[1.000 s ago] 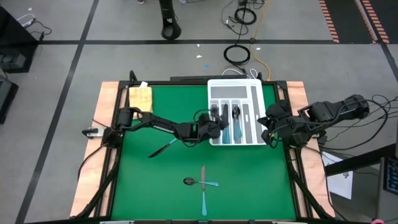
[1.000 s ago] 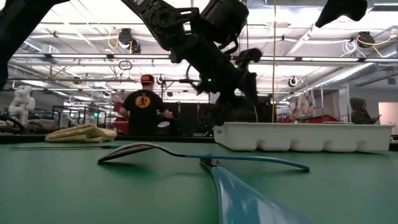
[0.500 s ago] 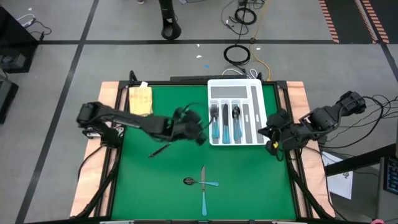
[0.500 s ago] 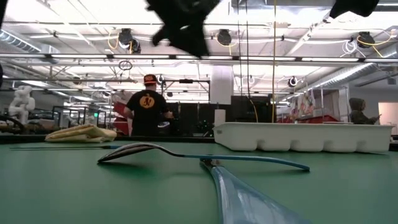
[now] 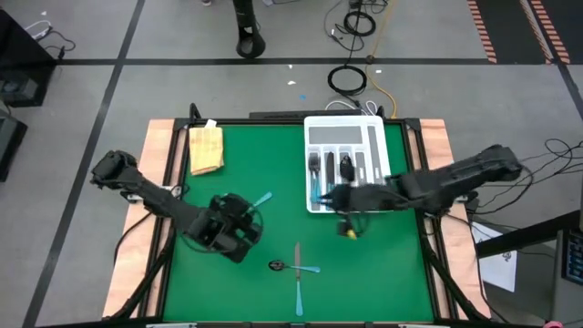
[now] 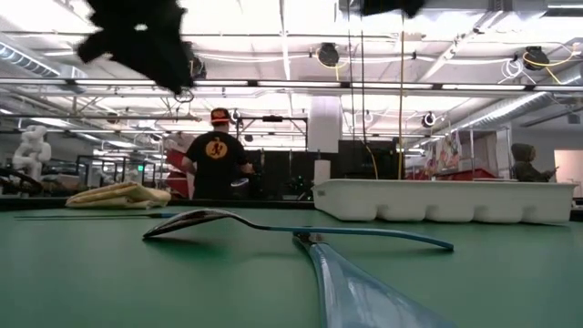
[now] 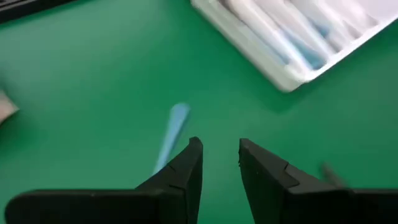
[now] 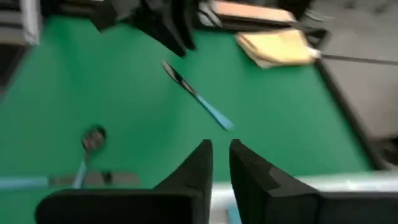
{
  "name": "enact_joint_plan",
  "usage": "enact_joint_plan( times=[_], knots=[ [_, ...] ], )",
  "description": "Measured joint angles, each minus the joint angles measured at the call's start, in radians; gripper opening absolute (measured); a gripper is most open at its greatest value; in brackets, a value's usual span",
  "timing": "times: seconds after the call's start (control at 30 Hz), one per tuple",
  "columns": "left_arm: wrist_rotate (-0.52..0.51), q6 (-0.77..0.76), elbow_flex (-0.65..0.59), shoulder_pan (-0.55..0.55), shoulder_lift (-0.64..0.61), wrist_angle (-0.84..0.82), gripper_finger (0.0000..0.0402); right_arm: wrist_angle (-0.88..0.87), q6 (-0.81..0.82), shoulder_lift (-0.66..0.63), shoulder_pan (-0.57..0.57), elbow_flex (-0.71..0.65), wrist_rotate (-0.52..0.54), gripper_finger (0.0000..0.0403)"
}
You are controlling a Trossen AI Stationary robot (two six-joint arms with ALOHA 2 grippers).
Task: Sort silverware
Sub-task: Put the blue table knife into the silverware organizer
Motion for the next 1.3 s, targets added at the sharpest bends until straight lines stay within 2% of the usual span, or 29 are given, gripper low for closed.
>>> enact_joint_plan(
  times=[0.17,0.27,0.4,0.7,0.83,1.03,1.17,1.3],
  knots=[
    [-0.025,-0.215,-0.001,-0.089,-0.055,-0.239,0.0109,0.268,-0.11,0.184,-0.129,0.0,-0.272,0.0067],
    [-0.044,-0.371,-0.001,-0.149,-0.1,-0.404,0.0109,0.37,-0.16,0.289,-0.181,0.0,-0.344,0.0079],
    [-0.069,-0.489,-0.001,-0.216,-0.139,-0.548,0.0109,0.464,-0.202,0.431,-0.243,0.025,-0.399,0.0099],
    [-0.053,-0.523,-0.001,-0.287,-0.16,-0.58,0.0109,0.38,-0.372,0.734,-0.327,0.349,-0.537,0.0146],
    [-0.049,-0.523,-0.001,-0.309,-0.16,-0.59,0.0109,0.314,-0.486,0.864,-0.339,0.523,-0.571,0.0153],
    [-0.046,-0.523,-0.001,-0.333,-0.16,-0.619,0.0109,0.229,-0.606,1.05,-0.347,0.75,-0.681,0.0153],
    [-0.046,-0.524,-0.002,-0.34,-0.16,-0.633,0.0109,0.204,-0.683,1.148,-0.348,0.862,-0.699,0.0153],
    [-0.045,-0.524,-0.021,-0.342,-0.159,-0.634,0.0109,0.183,-0.688,1.223,-0.358,0.906,-0.737,0.0153]
  ],
)
